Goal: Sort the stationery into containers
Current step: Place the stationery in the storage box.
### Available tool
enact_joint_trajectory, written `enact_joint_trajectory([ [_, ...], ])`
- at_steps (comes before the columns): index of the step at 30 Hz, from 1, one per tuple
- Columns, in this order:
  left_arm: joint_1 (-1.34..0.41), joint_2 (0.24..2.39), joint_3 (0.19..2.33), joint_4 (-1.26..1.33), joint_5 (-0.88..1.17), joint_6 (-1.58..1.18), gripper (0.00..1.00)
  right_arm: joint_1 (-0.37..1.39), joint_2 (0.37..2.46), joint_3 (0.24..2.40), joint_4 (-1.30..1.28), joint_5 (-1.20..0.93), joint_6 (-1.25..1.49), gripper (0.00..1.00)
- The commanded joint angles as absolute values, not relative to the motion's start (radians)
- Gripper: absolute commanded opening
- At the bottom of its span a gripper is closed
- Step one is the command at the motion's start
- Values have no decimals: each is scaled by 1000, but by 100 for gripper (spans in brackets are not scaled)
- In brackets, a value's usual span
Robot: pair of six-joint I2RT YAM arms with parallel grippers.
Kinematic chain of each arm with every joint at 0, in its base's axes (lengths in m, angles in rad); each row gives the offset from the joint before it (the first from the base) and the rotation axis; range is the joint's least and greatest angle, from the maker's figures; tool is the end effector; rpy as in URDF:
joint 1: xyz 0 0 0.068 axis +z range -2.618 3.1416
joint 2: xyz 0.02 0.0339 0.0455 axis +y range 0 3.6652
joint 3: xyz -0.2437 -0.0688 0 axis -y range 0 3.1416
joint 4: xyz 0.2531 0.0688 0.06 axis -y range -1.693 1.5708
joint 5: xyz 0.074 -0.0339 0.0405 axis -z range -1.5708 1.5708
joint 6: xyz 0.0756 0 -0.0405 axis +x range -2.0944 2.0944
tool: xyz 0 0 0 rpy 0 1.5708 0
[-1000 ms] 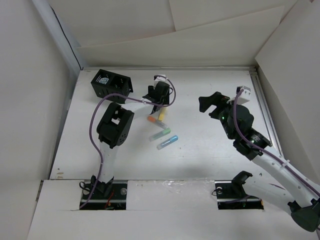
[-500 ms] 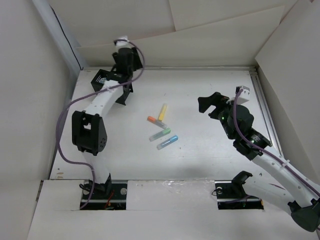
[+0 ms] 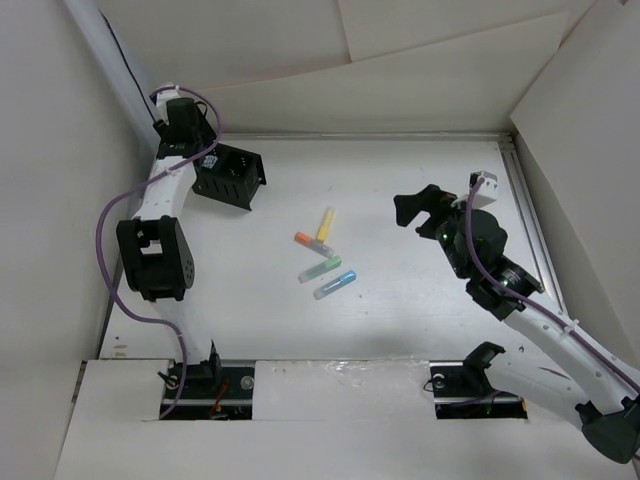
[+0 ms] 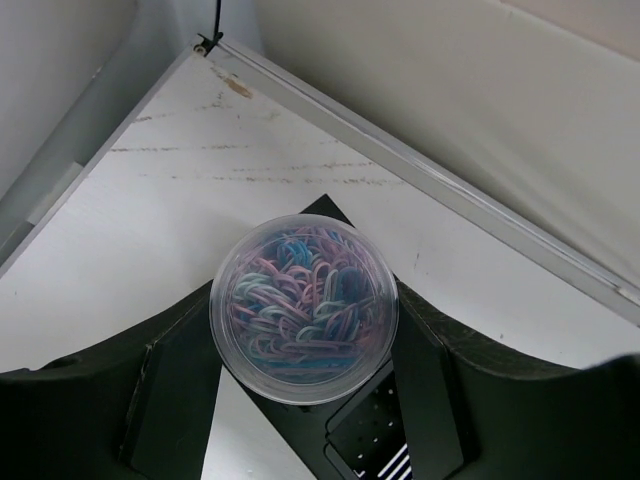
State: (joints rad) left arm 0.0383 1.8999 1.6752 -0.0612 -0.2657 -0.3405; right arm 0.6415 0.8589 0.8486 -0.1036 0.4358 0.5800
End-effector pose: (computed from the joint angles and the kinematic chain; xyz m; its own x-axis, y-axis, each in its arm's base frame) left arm 0.4987 0.0390 0.3048 -0.1692 -0.3290 -0.9291 -0.3662 0.8961 -0.2506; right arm 0.2243 0.1277 0.3392 -0.1893 0.4787 -0.8573 -0.1228 0.8547 0.5043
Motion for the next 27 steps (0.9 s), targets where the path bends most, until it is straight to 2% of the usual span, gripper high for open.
enact_joint_trajectory([
  [1,21,1879,1684,-25,-268,-327,51,637,862,865,-54,422,572,100],
  [10,21,1917,1666,-34,-268,-308,51,637,853,865,-54,422,572,100],
  [20,-9,1936,1647,-34,-316,-288,59,637,853,865,-54,422,572,100],
  [27,-9,1945,1638,-34,-334,-288,79,637,853,865,-54,422,572,100],
])
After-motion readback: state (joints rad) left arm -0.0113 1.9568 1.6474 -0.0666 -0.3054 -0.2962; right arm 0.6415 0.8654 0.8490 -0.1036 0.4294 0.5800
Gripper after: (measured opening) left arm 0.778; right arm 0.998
